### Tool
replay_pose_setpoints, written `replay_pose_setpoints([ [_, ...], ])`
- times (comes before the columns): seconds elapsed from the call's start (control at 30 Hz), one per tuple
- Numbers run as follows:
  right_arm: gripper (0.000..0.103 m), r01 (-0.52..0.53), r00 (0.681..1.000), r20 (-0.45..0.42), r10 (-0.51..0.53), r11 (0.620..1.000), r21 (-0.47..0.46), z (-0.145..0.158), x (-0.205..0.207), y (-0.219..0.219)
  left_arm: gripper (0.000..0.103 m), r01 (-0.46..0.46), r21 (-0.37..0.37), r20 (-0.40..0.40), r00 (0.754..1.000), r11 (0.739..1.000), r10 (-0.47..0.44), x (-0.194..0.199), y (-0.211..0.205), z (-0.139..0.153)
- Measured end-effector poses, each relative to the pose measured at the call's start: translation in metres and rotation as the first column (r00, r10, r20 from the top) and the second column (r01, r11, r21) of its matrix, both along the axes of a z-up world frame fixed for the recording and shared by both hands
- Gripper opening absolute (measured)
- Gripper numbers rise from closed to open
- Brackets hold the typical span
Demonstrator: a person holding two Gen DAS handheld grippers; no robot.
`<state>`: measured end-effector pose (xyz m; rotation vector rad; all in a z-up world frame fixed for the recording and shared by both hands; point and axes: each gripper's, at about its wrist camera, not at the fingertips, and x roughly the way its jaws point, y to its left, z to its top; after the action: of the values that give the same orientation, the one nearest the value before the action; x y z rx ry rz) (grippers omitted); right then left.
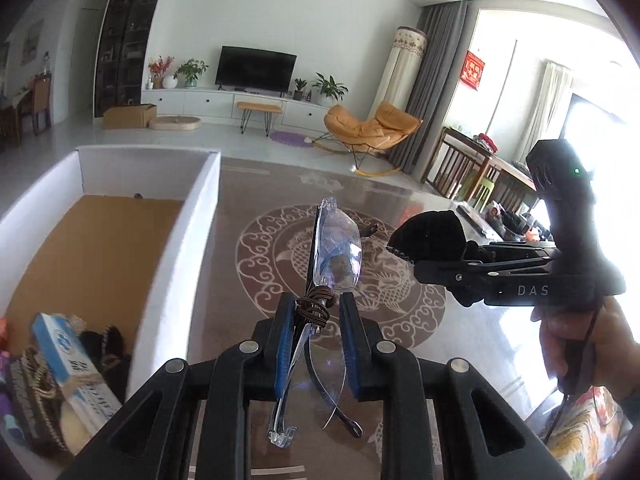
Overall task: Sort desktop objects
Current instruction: 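Carry the eyeglasses and black pouch over the white bin with both grippers, then open both grippers to drop the eyeglasses and pouch into the bin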
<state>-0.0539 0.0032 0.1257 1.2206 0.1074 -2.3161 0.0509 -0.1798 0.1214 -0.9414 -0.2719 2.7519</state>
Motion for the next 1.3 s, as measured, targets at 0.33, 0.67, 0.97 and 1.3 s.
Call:
replay_pose_setpoints([
  [0.33,0.051,-0.335,0.938,-0.124,0.325,0.94,-0.066,0.067,0.003,-0.241,0.022,-0.356,-0.074,0.113,0.925,0.932,0.362,0.01,-0.188,0.0],
  [0.67,0.07,-0.377,0.925,0.104,0.367,0.921,0.103,-0.037,-0.011,-0.328,0.08,-0.403,-0.134,0.314,0.849,0.905,0.424,-0.009,-0.213,-0.069],
  [0.97,0.091,-0.342,0.939,0.032,0.341,0.938,0.056,-0.013,-0.017,-0.304,0.09,-0.572,-0.334,0.145,0.754,0.749,0.64,-0.006,-0.186,-0.039],
  [1.3,0.095,-0.317,0.945,-0.053,0.323,0.943,0.103,0.014,-0.016,-0.273,0.09,-0.601,-0.315,0.164,0.728,0.735,0.666,0.004,-0.161,-0.028],
])
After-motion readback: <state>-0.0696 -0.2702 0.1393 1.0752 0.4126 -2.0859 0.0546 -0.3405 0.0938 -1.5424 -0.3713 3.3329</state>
